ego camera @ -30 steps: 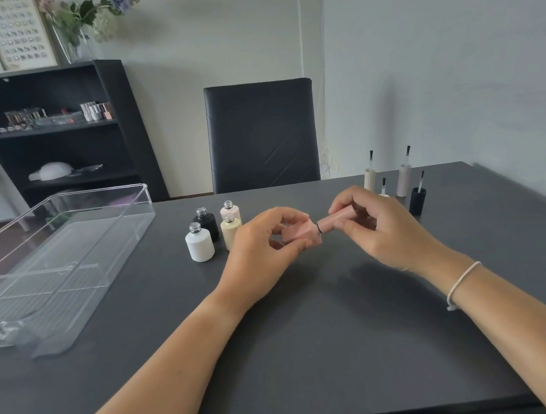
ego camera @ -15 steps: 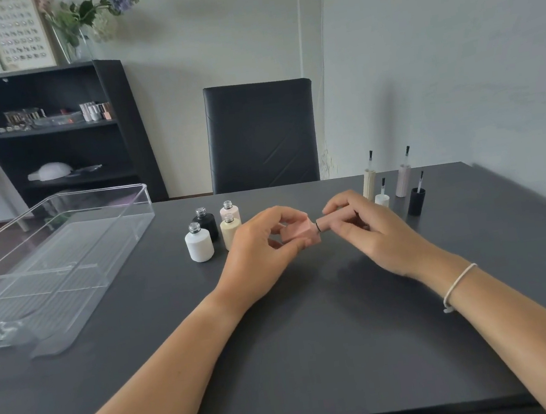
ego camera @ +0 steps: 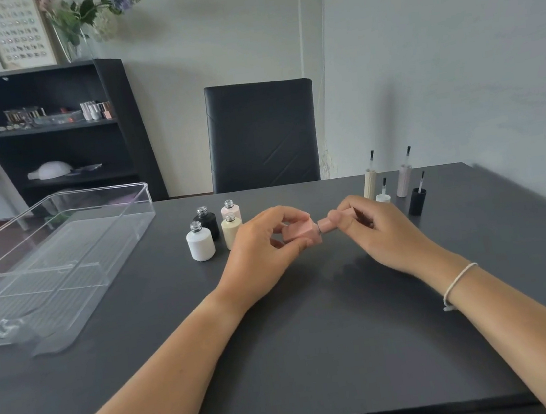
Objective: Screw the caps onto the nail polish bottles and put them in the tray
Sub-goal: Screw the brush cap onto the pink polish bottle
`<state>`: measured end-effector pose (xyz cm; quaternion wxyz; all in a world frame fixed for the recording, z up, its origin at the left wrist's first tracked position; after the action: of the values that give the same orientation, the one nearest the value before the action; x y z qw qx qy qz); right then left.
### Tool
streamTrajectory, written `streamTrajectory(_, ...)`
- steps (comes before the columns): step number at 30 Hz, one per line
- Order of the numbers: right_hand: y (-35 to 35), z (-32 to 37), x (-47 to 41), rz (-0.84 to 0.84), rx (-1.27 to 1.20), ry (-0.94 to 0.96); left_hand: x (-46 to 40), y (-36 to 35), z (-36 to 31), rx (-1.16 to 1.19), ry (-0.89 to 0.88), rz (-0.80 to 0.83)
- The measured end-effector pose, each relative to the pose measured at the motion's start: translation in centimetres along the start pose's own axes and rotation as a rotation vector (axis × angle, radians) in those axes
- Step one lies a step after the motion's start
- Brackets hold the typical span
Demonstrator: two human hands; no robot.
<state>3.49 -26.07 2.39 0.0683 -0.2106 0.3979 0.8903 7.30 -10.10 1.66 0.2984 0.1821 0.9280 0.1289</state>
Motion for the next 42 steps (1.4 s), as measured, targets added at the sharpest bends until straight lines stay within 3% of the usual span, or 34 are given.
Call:
streamTrajectory(18, 0.70, -0.50, -0.01, -0.099, 0.048, 0.001, -0.12, 0.15, 0.17, 0.000, 0.005, -0.017)
streamTrajectory(42, 0.53, -0.92, -0.27, -0.110, 0.090, 0.011, -0.11, 0.16, 0.45, 0.010, 0.011, -0.015)
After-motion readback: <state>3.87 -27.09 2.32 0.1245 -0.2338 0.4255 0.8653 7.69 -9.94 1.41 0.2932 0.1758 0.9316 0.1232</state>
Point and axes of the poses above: each hand's wrist, its own x-axis away from the middle knuckle, its own y-axis out of the back of the hand, z = x × y, the point moved 5 cm from there along -x, towards the middle knuckle, and after that the axes turned 9 degrees about x, right-handed, at the moved point
